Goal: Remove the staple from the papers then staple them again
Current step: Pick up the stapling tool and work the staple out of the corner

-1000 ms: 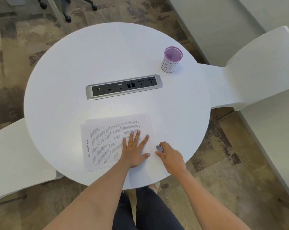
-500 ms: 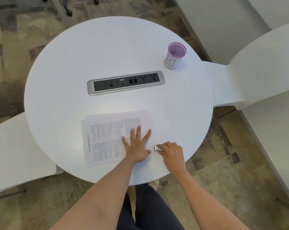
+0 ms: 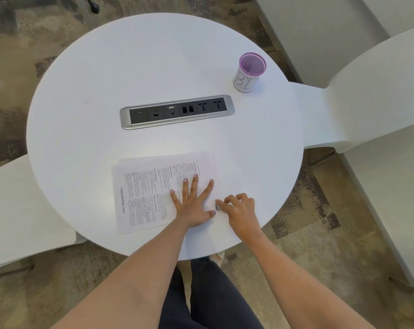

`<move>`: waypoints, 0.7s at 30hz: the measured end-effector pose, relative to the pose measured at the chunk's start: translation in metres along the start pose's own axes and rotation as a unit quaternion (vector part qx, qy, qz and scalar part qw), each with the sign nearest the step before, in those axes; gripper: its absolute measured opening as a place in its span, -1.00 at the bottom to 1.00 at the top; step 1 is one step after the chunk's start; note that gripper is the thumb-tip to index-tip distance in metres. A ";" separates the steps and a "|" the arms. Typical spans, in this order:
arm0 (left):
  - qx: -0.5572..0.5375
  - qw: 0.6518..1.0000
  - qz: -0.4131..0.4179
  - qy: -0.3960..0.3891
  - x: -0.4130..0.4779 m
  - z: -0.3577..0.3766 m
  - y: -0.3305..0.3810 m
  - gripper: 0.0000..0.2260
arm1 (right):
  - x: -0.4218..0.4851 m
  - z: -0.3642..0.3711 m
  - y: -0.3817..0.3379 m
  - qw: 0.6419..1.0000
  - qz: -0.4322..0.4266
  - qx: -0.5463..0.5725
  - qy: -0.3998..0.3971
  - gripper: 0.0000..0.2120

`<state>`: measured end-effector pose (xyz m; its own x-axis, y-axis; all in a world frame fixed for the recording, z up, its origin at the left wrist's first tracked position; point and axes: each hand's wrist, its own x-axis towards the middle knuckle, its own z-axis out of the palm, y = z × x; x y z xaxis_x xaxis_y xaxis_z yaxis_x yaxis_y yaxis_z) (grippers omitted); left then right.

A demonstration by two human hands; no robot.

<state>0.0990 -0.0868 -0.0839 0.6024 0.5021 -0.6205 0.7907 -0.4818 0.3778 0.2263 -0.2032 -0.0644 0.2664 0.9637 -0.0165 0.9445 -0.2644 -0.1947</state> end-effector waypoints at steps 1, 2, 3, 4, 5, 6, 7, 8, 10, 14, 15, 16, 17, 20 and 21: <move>-0.001 1.000 -0.003 0.001 0.000 0.000 0.001 -0.19 | 0.000 0.000 0.001 1.000 -0.009 -0.009 0.000 -0.54; -0.003 1.000 -0.006 0.003 0.000 0.001 0.001 -0.19 | 0.001 0.000 0.001 1.000 -0.015 -0.015 -0.001 -0.54; -0.006 1.000 -0.009 0.004 0.000 0.001 0.002 -0.18 | 0.001 -0.001 0.001 1.000 -0.017 -0.018 -0.003 -0.54; -0.008 1.000 -0.012 0.005 0.001 0.001 0.002 -0.18 | 0.001 -0.001 0.001 1.000 -0.013 -0.017 -0.010 -0.55; -0.009 1.000 -0.013 0.006 0.001 0.002 0.003 -0.18 | 0.001 -0.001 0.001 1.000 -0.003 -0.011 -0.018 -0.56; -0.009 1.000 -0.014 0.008 0.001 0.002 0.002 -0.17 | 0.002 -0.001 -0.001 1.000 0.010 -0.001 -0.029 -0.59; -0.008 1.000 -0.015 0.010 0.001 0.002 0.002 -0.17 | 0.003 -0.001 -0.001 0.999 0.026 0.013 -0.043 -0.63; -0.008 1.000 -0.016 0.010 0.001 0.002 0.002 -0.17 | 0.004 -0.001 -0.002 0.997 0.043 0.030 -0.061 -0.66; -0.012 1.000 -0.015 0.010 0.002 0.002 0.002 -0.17 | 0.007 -0.001 -0.004 0.988 0.082 0.086 -0.100 -0.71; -0.011 1.000 -0.015 0.008 0.002 0.002 0.001 -0.16 | 0.012 -0.002 -0.009 0.959 0.161 0.212 -0.099 -0.74; -0.009 1.000 -0.015 0.008 0.002 0.003 0.001 -0.16 | 0.011 -0.002 -0.010 0.963 0.158 0.201 -0.090 -0.74; -0.009 1.000 -0.015 0.008 0.002 0.003 0.001 -0.17 | 0.009 -0.002 -0.010 0.969 0.149 0.178 -0.082 -0.76; -0.008 1.000 -0.015 0.008 0.002 0.003 0.001 -0.17 | 0.007 -0.002 -0.009 0.975 0.138 0.154 -0.075 -0.76; -0.007 1.000 -0.015 0.008 0.002 0.003 0.001 -0.17 | 0.000 -0.004 -0.004 0.985 0.123 0.106 -0.060 -0.76; -0.007 1.000 -0.015 0.008 0.002 0.003 0.001 -0.16 | -0.001 -0.004 -0.003 0.986 0.120 0.102 -0.053 -0.75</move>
<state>0.1005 -0.0884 -0.0870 0.5800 0.5282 -0.6202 0.8098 -0.4565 0.3685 0.2237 -0.2036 -0.0594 0.4455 0.8756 -0.1868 0.7961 -0.4829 -0.3648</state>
